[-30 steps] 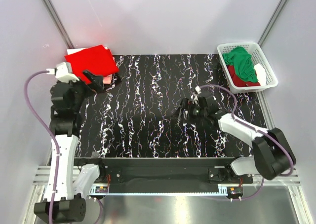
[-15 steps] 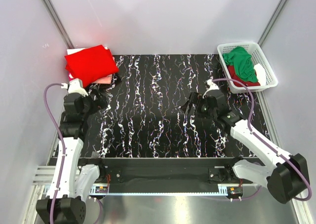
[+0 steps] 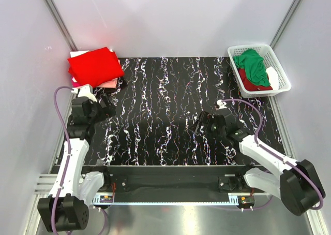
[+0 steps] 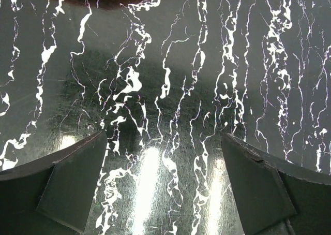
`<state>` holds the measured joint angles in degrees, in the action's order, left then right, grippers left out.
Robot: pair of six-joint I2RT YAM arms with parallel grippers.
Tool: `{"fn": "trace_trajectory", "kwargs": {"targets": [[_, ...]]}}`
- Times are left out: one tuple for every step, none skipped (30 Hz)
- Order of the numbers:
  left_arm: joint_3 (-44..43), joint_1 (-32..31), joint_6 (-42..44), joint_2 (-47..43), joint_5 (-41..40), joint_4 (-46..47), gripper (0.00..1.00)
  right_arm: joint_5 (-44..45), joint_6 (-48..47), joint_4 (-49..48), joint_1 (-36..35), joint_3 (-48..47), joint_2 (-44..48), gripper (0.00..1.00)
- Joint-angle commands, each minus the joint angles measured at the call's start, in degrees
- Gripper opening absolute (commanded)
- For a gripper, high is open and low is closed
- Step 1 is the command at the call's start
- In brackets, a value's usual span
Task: Fold and stack the t-shirts
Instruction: Reset both grippers
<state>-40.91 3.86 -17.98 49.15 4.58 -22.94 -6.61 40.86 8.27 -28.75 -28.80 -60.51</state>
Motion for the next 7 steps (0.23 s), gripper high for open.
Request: {"fn": "trace_trajectory", "kwargs": {"targets": [[-2.4, -0.2, 0.8, 0.2, 1.7, 2.8, 0.99, -0.9, 0.9, -4.2, -0.2, -1.8, -1.9, 1.00], [-2.5, -0.1, 1.3, 0.4, 2.7, 2.8, 0.99, -0.8, 0.8, -4.2, -0.1, -1.8, -2.0, 1.00], [-2.6, -0.2, 1.3, 0.5, 2.7, 2.8, 0.99, -0.9, 0.8, -4.3, -0.2, -1.8, -2.1, 1.00], [-2.4, -0.2, 1.2, 0.3, 2.7, 2.9, 0.99, -0.7, 0.9, -4.4, -0.1, -1.6, -1.9, 1.00], [-2.4, -0.2, 1.1, 0.3, 2.6, 3.1, 0.99, -0.5, 0.8, -4.3, -0.1, -1.5, -1.2, 1.00], [-2.3, -0.2, 1.1, 0.1, 2.7, 3.2, 0.99, -0.6, 0.9, -4.4, -0.1, -1.4, -0.8, 1.00], [-2.2, -0.2, 1.1, 0.0, 2.6, 3.3, 0.99, -0.5, 1.0, -4.5, -0.1, -0.8, -0.2, 1.00]]}}
